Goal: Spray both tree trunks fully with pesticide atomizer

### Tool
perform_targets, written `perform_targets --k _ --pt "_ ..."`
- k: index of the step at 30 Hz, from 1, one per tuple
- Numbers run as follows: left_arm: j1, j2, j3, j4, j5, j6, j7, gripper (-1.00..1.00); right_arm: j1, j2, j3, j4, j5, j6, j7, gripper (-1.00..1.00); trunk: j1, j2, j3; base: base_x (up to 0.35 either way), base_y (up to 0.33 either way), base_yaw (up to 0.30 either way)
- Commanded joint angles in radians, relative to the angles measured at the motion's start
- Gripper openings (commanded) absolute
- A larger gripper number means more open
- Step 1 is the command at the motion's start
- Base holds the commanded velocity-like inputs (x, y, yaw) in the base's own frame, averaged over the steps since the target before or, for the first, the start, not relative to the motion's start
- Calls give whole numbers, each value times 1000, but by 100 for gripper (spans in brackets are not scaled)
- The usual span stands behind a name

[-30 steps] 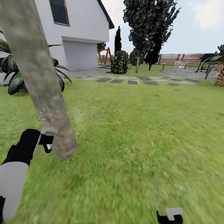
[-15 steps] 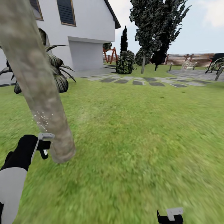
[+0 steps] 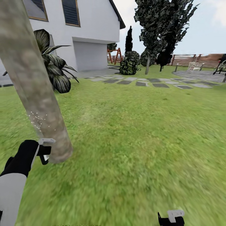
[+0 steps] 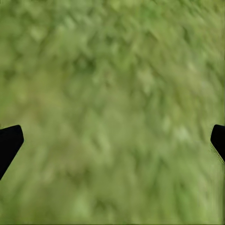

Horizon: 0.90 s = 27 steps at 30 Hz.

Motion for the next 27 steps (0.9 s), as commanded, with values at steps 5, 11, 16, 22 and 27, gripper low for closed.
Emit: perform_targets --k 5,11,16,22,27 --pt "2 -8 -8 0 0 -1 1 -100 0 -2 0 0 0 0 0 100 0 0 0 7 -271 98" --pt "0 -10 -11 -4 -1 0 2 -100 0 -3 0 0 0 0 0 100 0 0 0 147 -247 2" --pt "2 6 0 -5 -1 0 15 -100 0 -2 0 -1 -1 0 0 100 0 0 0 241 -180 0" --pt "49 -12 -5 -2 4 -2 100 -100 0 0 0 -1 0 0 0 100 0 0 0 87 -45 202" --pt "60 -28 4 67 10 -105 118 -100 0 2 0 -1 0 0 0 100 0 0 0 2 -1 275"
